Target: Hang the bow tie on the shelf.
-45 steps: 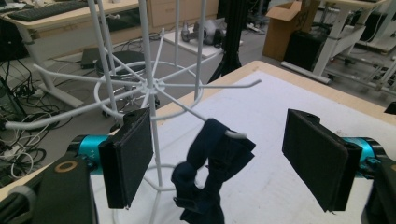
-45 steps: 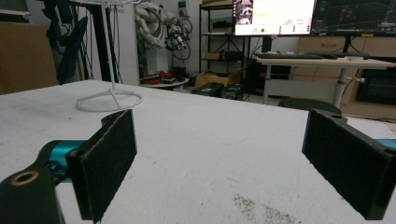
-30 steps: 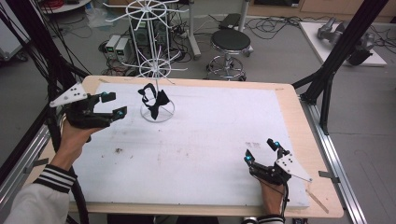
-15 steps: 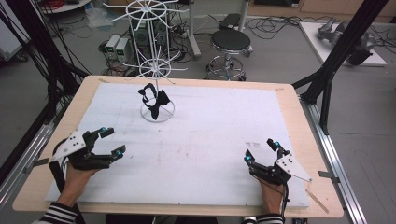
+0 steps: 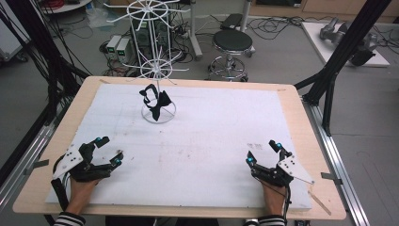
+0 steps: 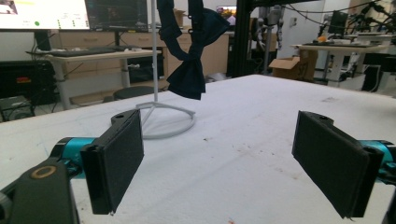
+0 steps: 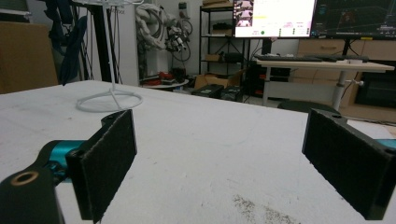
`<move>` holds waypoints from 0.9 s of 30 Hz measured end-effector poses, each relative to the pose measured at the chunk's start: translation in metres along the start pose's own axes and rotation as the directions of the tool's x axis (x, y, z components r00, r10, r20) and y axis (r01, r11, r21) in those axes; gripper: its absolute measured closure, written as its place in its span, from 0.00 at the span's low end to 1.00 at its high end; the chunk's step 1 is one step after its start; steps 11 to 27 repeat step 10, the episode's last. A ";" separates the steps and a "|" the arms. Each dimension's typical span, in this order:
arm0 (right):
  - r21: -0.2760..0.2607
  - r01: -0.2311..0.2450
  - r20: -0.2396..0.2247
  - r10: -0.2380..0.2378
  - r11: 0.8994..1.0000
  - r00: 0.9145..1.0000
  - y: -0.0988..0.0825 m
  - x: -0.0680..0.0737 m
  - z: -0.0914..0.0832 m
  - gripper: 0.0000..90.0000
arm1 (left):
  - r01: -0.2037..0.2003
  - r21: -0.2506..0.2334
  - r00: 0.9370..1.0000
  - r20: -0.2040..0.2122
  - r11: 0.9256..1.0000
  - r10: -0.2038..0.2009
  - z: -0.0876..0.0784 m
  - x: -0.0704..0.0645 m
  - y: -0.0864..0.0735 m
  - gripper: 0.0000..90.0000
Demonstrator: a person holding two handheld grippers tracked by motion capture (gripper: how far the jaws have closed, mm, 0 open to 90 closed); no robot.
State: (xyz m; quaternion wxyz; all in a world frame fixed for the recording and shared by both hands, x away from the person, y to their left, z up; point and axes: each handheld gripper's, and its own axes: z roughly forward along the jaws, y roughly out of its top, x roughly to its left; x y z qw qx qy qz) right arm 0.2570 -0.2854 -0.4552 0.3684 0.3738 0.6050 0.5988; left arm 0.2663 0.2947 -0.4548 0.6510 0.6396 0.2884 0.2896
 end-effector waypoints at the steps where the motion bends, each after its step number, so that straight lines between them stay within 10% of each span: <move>1: -0.002 0.004 -0.001 -0.004 1.000 1.000 0.000 0.000 0.000 0.10 | 0.000 -0.003 1.000 -0.006 1.000 0.000 0.000 0.000 0.000 0.19; 27: -0.003 0.004 0.000 -0.004 1.000 1.000 0.000 0.000 0.000 0.10 | 0.000 0.007 0.999 -0.046 1.000 0.000 0.000 -0.001 0.000 0.19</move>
